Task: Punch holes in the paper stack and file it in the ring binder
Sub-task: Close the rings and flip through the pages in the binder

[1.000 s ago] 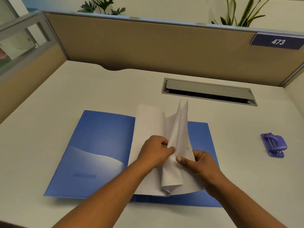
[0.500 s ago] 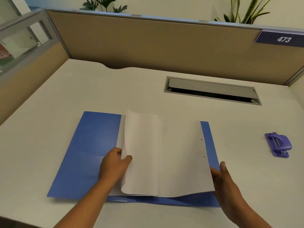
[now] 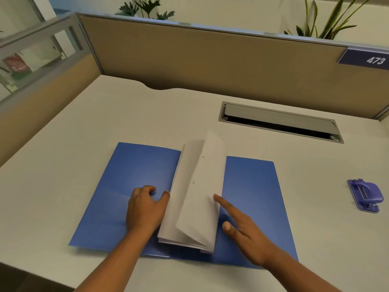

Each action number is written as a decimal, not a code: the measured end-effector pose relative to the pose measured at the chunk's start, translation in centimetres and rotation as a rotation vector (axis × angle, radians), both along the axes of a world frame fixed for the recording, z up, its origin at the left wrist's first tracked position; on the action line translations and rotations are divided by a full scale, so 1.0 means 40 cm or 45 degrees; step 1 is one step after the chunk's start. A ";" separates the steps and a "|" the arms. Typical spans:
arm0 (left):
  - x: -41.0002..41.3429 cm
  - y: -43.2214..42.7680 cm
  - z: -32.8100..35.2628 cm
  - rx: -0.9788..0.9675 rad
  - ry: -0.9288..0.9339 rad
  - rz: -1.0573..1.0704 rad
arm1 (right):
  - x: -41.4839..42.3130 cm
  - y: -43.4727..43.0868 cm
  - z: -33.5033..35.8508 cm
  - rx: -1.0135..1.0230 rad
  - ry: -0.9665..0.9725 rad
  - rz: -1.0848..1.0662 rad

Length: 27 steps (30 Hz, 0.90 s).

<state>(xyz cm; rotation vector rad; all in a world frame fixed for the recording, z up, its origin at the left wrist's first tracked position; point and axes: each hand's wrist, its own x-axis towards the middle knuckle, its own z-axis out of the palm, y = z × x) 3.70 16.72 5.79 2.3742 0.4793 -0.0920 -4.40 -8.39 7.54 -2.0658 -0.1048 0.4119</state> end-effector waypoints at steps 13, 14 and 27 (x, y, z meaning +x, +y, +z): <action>0.003 0.016 0.026 -0.639 0.252 0.077 | 0.030 0.047 -0.004 -0.081 0.053 0.071; 0.003 0.017 0.024 -0.611 0.237 0.062 | 0.032 0.047 -0.006 -0.095 0.047 0.083; -0.014 0.042 -0.030 0.010 0.195 -0.178 | 0.030 0.042 -0.068 -0.272 -0.164 -0.005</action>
